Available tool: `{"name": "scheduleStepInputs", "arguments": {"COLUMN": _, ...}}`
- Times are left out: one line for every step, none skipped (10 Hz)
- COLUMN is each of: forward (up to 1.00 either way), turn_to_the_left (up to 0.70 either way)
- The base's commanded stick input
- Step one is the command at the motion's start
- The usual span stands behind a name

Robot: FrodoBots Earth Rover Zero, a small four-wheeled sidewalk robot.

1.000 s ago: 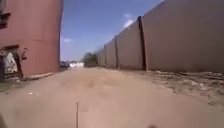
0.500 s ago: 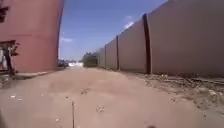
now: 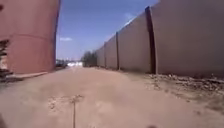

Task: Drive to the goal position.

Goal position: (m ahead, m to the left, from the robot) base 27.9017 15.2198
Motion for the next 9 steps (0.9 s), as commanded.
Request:
{"name": "scheduleStepInputs", "arguments": {"forward": 1.0, "turn_to_the_left": 0.0}}
{"name": "scheduleStepInputs", "arguments": {"forward": 1.0, "turn_to_the_left": 0.0}}
{"name": "scheduleStepInputs", "arguments": {"forward": 1.0, "turn_to_the_left": 0.0}}
{"name": "scheduleStepInputs", "arguments": {"forward": 1.0, "turn_to_the_left": 0.0}}
{"name": "scheduleStepInputs", "arguments": {"forward": 1.0, "turn_to_the_left": 0.0}}
{"name": "scheduleStepInputs", "arguments": {"forward": 1.0, "turn_to_the_left": 0.0}}
{"name": "scheduleStepInputs", "arguments": {"forward": 1.0, "turn_to_the_left": 0.0}}
{"name": "scheduleStepInputs", "arguments": {"forward": 1.0, "turn_to_the_left": 0.0}}
{"name": "scheduleStepInputs", "arguments": {"forward": 1.0, "turn_to_the_left": 0.0}}
